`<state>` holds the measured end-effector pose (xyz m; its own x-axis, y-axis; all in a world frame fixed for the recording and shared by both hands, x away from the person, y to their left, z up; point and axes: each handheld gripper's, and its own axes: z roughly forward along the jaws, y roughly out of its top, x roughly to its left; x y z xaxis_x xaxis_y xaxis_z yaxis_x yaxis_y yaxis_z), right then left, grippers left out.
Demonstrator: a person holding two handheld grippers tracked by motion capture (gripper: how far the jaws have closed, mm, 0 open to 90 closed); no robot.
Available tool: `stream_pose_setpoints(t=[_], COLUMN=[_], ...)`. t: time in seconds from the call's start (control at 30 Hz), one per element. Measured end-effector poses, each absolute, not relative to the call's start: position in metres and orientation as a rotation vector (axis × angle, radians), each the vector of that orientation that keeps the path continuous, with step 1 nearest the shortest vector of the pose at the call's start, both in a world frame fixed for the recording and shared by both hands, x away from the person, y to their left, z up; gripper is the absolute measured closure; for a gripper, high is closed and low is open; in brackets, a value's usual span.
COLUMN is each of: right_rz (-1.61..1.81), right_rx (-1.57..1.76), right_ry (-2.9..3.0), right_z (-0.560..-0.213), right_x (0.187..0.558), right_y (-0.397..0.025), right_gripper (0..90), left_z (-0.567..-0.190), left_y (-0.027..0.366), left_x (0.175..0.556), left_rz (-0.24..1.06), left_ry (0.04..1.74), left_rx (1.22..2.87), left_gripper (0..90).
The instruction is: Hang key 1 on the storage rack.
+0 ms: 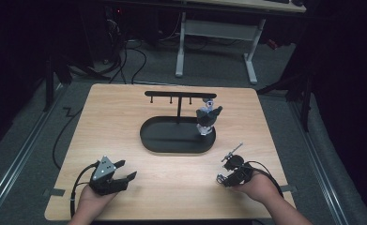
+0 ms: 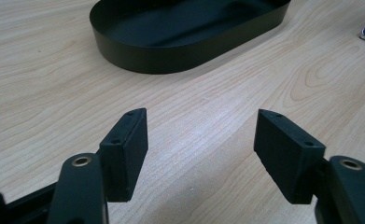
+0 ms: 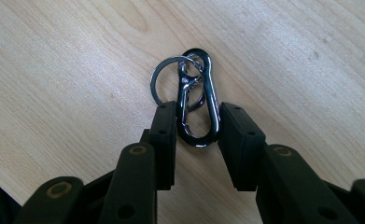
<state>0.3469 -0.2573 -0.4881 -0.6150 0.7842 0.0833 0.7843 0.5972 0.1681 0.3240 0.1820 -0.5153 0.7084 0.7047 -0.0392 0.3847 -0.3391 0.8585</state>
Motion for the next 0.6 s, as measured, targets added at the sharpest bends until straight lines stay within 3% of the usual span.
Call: stream_pose_setpoints(t=[0.6], right_rz=[-0.307], right_rx=[-1.348], right_ry=[-2.869], right_z=[-0.4873], right_x=[0.3395], right_y=[-0.2508], right_gripper=[68.5], left_z=[-0.5160], left_y=[0.1822], left_x=[0.3248], left_rz=[0.421], left_ry=[0.839], left_rx=[1.970], left_gripper=[35.9])
